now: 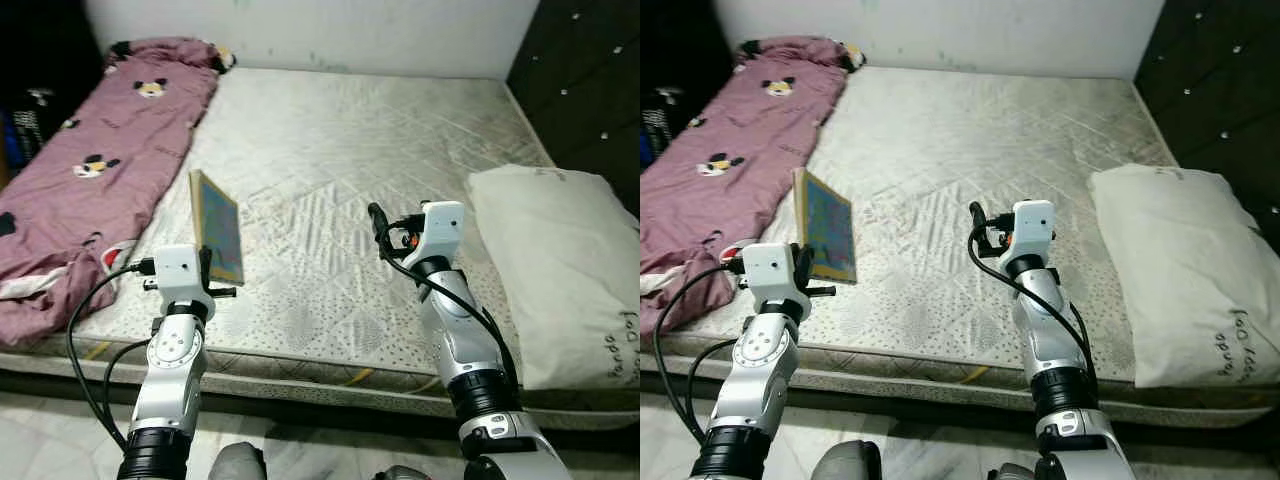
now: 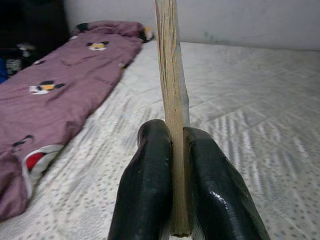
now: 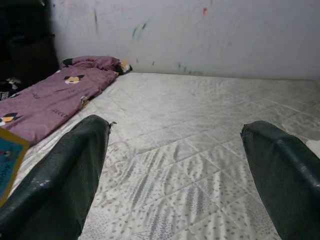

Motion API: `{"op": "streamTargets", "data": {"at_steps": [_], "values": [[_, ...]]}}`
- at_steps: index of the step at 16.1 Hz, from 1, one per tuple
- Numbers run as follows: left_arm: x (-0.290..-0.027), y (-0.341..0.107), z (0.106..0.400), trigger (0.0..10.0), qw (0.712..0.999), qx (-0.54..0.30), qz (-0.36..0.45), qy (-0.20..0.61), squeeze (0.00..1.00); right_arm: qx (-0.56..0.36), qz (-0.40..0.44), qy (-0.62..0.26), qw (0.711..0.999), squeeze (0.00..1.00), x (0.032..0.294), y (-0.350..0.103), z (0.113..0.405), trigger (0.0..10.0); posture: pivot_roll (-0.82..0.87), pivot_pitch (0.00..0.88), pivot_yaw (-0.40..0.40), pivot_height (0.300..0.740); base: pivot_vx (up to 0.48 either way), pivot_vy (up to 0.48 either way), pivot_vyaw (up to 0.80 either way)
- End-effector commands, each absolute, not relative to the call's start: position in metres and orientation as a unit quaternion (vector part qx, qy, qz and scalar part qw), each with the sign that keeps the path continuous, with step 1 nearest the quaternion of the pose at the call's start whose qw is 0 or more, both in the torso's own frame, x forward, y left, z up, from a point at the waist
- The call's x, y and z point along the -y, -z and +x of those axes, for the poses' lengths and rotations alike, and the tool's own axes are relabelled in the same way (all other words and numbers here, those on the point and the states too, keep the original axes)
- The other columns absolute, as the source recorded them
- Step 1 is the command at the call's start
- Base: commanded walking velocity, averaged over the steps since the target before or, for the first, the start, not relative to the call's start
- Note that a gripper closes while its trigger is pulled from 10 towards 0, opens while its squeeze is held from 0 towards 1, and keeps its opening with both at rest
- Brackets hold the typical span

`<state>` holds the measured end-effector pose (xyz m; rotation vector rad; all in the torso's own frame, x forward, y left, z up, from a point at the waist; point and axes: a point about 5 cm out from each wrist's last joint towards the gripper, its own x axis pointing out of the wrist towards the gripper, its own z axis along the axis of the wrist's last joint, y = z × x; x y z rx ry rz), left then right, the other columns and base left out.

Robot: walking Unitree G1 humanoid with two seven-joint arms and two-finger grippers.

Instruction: Clean up the room

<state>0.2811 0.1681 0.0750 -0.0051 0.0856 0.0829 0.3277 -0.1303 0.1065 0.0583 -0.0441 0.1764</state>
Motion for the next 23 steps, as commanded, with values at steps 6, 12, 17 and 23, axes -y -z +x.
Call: {"op": "streamTargets", "data": {"at_steps": [6,12,17,23], "values": [[-0.163,-0.0907,0.2885,10.0,0.999,-0.006,-0.008,-0.031,0.0,0.025,0.025,-0.089,0.995,0.0,0.1318,-0.1069,0.3276,10.0,-0.04,0.0,0.008,0.74,0.0,-0.287,0.0],[-0.1637,-0.0906,0.2888,10.0,0.999,-0.007,-0.011,-0.032,0.0,0.025,0.024,-0.092,0.995,0.0,0.1313,-0.1075,0.3293,10.0,-0.05,0.0,0.008,0.74,0.0,-0.287,0.0],[-0.163,-0.0907,0.2898,10.0,0.999,-0.007,-0.012,-0.031,0.0,0.024,0.022,-0.09,0.995,0.0,0.133,-0.1061,0.3283,10.0,-0.05,0.0,0.011,0.74,0.0,-0.282,0.0],[-0.162,-0.0906,0.2897,10.0,0.999,-0.008,-0.014,-0.03,0.0,0.023,0.019,-0.09,0.995,0.0,0.1354,-0.1048,0.3274,10.0,-0.05,0.0,0.01,0.74,0.0,-0.282,0.0]]}}
